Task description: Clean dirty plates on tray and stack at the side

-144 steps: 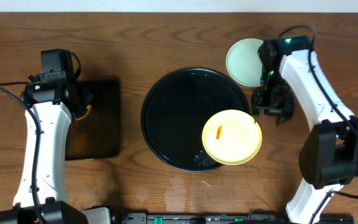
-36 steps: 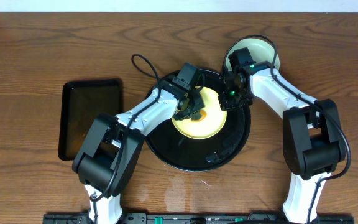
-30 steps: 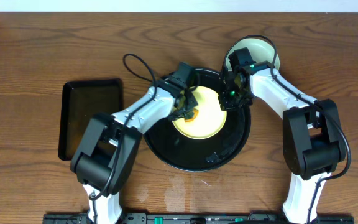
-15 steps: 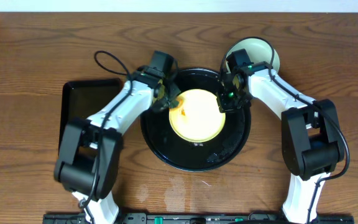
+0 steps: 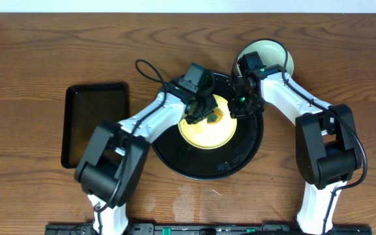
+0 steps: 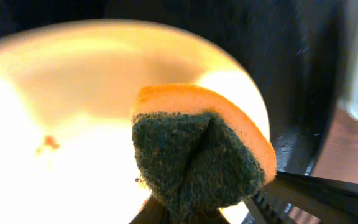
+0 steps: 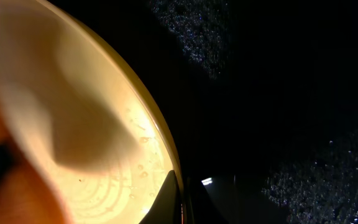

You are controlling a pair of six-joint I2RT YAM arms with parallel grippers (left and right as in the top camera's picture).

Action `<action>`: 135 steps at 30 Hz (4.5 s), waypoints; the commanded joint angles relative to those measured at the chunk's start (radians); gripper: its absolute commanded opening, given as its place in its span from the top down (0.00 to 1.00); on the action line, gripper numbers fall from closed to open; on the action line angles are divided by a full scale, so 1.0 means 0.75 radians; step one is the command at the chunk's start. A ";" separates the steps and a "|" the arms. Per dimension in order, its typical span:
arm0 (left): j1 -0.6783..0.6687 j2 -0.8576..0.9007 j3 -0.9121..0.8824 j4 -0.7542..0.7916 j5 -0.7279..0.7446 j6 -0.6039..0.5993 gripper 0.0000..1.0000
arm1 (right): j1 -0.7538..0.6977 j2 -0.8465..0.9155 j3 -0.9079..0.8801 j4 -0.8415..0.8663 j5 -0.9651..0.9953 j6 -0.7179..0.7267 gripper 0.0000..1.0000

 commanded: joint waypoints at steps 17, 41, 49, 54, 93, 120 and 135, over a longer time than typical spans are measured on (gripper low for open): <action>0.255 0.097 0.023 -0.349 -0.114 -0.060 0.93 | -0.001 0.014 0.012 -0.042 0.051 0.002 0.99; 0.085 0.005 0.016 -0.123 0.139 0.165 0.92 | -0.001 0.014 0.013 -0.029 0.044 0.013 0.99; 0.032 0.066 0.017 -0.259 -0.021 0.169 0.93 | -0.001 0.014 0.013 -0.034 0.045 0.012 0.99; 0.079 0.061 0.022 -0.425 -0.183 0.169 0.93 | -0.001 0.014 0.013 -0.035 0.046 0.012 0.99; 0.980 -0.474 -0.009 -0.709 -0.253 0.739 0.93 | 0.575 0.006 0.958 -0.409 1.645 -0.596 0.99; 0.990 -0.453 -0.010 -0.700 -0.004 0.859 0.92 | 0.451 0.007 0.957 -0.556 0.734 -0.370 0.99; 0.526 -0.452 -0.010 -0.467 0.027 0.591 0.93 | -0.006 0.007 0.485 -0.314 0.039 -0.211 0.99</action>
